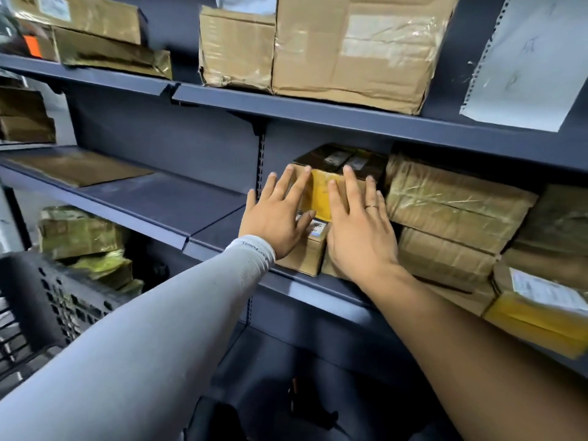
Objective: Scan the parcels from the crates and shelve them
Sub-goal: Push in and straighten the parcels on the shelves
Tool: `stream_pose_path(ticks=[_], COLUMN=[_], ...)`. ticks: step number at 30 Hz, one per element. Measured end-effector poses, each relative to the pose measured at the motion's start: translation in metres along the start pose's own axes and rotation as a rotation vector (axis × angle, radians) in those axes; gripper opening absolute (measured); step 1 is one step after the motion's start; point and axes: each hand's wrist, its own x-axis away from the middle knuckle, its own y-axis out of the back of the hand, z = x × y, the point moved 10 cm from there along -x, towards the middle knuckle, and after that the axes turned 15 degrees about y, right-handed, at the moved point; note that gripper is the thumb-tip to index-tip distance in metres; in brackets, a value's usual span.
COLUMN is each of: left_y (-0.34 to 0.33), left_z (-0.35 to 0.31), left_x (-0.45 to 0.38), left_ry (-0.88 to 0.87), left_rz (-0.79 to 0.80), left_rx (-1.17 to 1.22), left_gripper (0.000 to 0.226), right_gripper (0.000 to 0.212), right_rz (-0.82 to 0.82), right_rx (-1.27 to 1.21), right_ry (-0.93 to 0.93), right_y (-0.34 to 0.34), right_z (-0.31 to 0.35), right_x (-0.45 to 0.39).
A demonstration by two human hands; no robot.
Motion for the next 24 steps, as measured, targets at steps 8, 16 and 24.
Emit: stream_pose_path(ticks=[8, 16, 24], left_y=[-0.010, -0.011, 0.007], left_z=[-0.015, -0.012, 0.008], left_x=[-0.046, -0.051, -0.036], left_ry=[-0.016, 0.011, -0.026], left_rz=[0.031, 0.066, -0.001], left_rx=[0.039, 0.324, 0.368], left_gripper=[0.111, 0.088, 0.075], right_gripper=[0.076, 0.078, 0.090], right_rz=[0.044, 0.041, -0.023], right_rx=[0.034, 0.010, 0.080], right_ry=[-0.052, -0.101, -0.029], right_y=[-0.003, -0.008, -0.005], right_z=[-0.006, -0.015, -0.002], right_x=[-0.020, -0.032, -0.032])
